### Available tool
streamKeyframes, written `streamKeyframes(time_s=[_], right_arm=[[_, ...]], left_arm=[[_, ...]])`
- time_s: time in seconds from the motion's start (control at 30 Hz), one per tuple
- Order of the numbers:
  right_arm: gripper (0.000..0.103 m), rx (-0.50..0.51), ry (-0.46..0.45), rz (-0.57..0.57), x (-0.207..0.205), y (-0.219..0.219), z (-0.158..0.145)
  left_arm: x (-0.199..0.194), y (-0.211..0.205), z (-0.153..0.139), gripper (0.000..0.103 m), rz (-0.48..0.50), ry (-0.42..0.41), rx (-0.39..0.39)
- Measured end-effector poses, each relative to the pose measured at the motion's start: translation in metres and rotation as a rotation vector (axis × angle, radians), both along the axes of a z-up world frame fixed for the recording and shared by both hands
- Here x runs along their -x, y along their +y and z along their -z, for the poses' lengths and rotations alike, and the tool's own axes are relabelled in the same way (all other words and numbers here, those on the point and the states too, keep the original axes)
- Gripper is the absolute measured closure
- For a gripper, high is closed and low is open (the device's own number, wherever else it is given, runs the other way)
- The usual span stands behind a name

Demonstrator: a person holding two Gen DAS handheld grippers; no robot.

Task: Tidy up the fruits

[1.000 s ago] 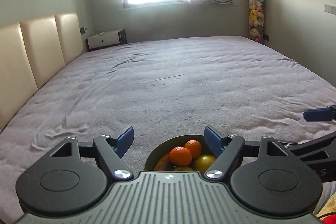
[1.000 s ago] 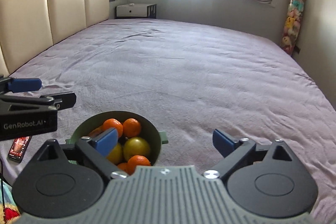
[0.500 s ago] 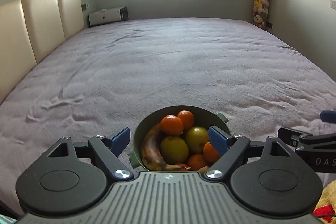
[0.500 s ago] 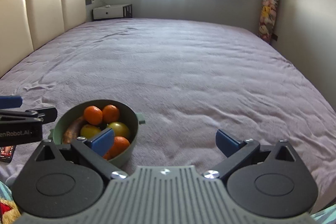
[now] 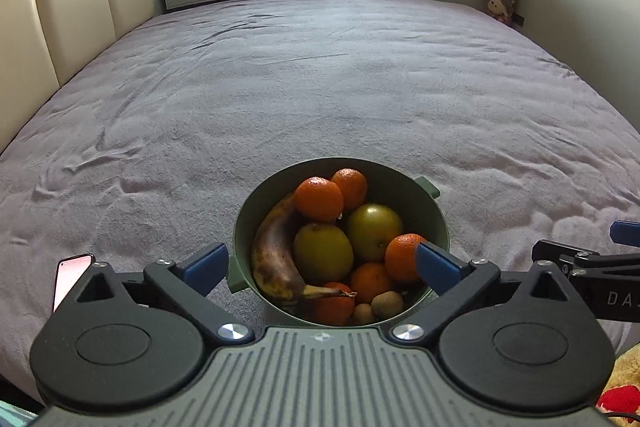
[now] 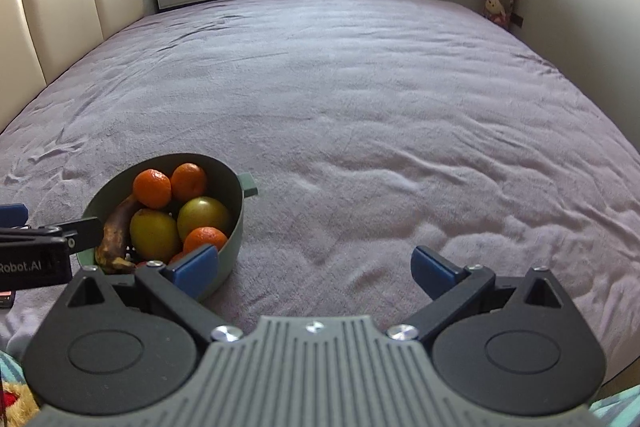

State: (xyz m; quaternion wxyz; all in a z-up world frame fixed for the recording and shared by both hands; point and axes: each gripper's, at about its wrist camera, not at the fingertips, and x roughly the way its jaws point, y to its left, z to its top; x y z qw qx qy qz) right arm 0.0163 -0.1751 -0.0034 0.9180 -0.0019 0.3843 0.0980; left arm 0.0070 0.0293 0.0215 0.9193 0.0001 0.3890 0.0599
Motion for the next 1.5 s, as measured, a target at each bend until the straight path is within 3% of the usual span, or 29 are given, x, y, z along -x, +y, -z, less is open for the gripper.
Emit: streamKeyframes(time_s=[1.5], right_arm=[[0.004, -0.006, 0.013, 0.007, 0.0, -0.007, 0.002]], left_arm=[[-0.002, -0.012, -0.004, 0.0, 0.025, 0.022, -0.007]])
